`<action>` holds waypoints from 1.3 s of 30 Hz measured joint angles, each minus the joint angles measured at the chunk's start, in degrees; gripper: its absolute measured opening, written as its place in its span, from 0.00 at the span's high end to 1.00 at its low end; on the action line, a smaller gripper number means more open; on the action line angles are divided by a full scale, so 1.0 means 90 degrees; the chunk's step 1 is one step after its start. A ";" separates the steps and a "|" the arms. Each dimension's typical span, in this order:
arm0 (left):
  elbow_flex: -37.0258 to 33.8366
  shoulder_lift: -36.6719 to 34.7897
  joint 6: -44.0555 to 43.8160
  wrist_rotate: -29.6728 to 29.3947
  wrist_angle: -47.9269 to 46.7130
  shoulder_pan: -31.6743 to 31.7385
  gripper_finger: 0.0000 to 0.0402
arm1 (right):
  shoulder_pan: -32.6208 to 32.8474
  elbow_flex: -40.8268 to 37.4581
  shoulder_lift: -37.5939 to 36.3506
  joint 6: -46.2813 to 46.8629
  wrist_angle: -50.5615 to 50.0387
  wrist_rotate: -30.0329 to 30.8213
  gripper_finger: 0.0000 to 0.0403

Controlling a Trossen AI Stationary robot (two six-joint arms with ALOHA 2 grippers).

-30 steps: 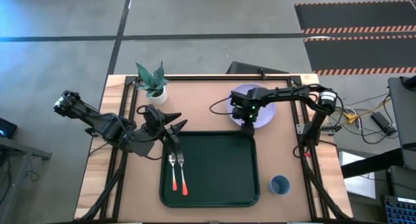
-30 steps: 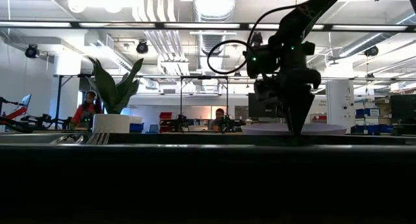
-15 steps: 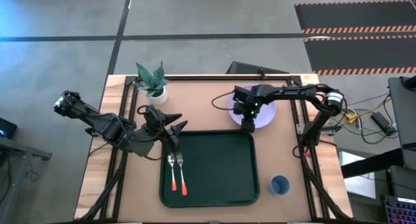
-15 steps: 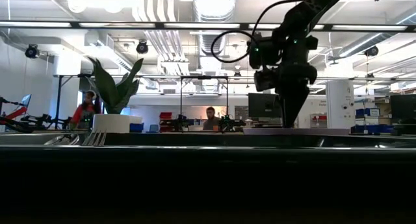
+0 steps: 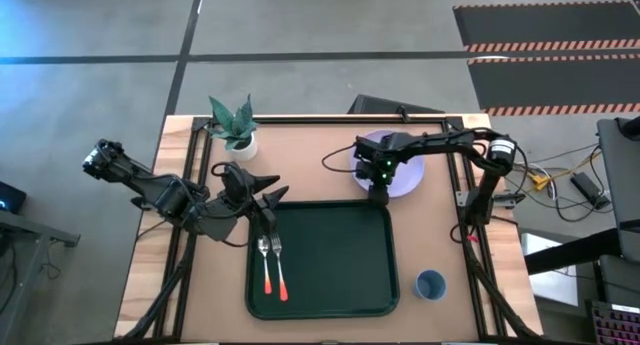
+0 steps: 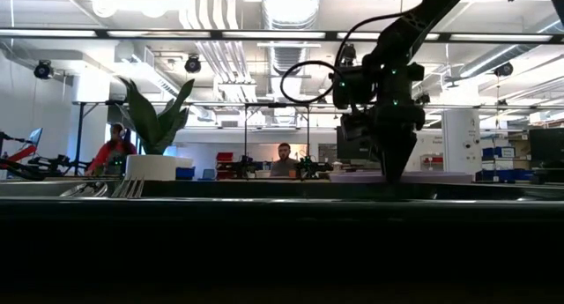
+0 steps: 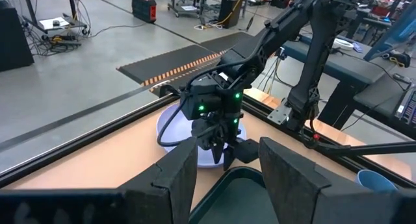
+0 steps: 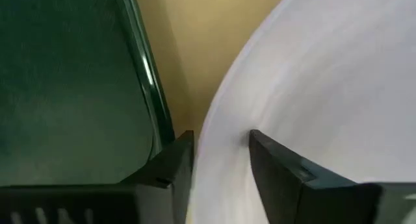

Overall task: Pick and place plate/cup/fork/spoon on tray
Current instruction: Put the white plate in the bottom center of the dark green tray

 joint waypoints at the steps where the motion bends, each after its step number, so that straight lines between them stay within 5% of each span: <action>1: 0.0000 0.0000 0.0000 0.0000 -0.0002 0.0000 0.63 | 0.0002 0.0002 0.0009 0.0000 0.0001 0.0028 0.72; 6: 0.0000 0.0000 0.0000 0.0005 -0.0002 0.0000 0.63 | 0.0001 0.0014 -0.0016 -0.0040 0.0032 0.0199 0.93; 19: 0.0000 0.0000 0.0003 0.0010 -0.0005 0.0000 0.63 | 0.0311 0.0835 -0.1476 0.0427 -0.0808 0.0481 0.99; 28: -0.0005 0.0002 0.0045 0.0009 -0.0010 0.0002 0.63 | 0.2351 0.2358 -0.2585 0.1741 -0.0750 0.0464 0.99; 39: -0.0010 0.0001 0.0652 0.0012 -0.0012 0.0002 0.63 | 0.5057 0.2652 -0.1567 0.3277 0.0525 0.1509 0.98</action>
